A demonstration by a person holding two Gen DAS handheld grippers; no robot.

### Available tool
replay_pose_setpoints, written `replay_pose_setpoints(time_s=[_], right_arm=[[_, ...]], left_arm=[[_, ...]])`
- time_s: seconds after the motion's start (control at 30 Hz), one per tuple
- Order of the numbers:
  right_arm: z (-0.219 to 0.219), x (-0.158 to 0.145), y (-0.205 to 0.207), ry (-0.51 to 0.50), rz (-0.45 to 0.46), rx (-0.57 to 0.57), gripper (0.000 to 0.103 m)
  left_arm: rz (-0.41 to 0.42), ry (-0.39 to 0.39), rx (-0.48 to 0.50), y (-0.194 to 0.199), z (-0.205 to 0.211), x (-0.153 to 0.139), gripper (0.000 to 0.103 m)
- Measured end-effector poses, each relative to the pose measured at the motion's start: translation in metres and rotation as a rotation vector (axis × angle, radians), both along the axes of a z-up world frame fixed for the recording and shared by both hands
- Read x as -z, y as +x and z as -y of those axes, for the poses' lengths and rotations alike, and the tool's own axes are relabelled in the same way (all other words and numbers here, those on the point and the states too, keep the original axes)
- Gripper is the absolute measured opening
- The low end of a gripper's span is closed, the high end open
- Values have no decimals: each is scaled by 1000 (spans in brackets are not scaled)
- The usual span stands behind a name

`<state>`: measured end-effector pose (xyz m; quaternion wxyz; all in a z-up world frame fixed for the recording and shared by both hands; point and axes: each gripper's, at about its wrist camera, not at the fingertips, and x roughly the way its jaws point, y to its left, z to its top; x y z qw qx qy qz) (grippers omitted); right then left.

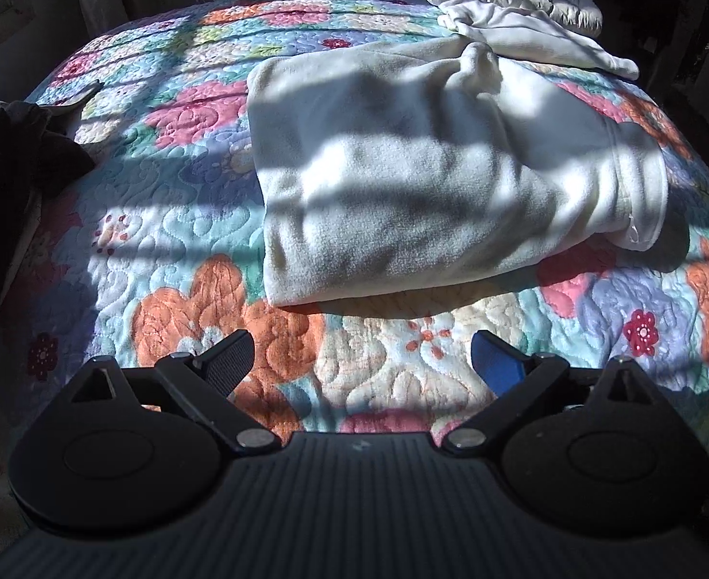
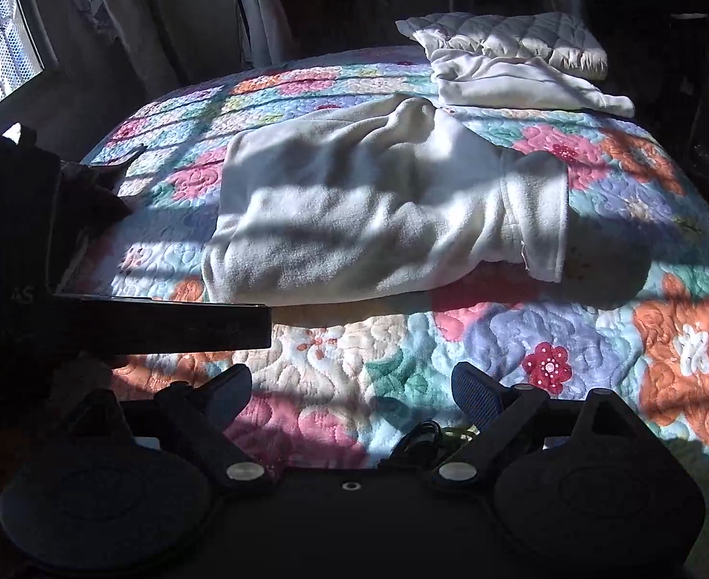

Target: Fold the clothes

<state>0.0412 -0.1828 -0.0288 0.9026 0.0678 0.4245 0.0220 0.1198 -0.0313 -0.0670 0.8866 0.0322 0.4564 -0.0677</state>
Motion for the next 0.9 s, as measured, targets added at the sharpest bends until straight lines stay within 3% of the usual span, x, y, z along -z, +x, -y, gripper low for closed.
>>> replay_pose_setpoints(time_s=[0.3,0.53,0.9], right_arm=[[-1,-1,1,-92,80,52,93],[0,0,3,-153,131,88,94],[-7,4,4,-143,123,79,94]], left_arm=[[-27,-41,-18,-15,-13,15,98],[-27,-13,-24,-25,-15,29,98],[-26,13,-37,-23,-15,35,98]])
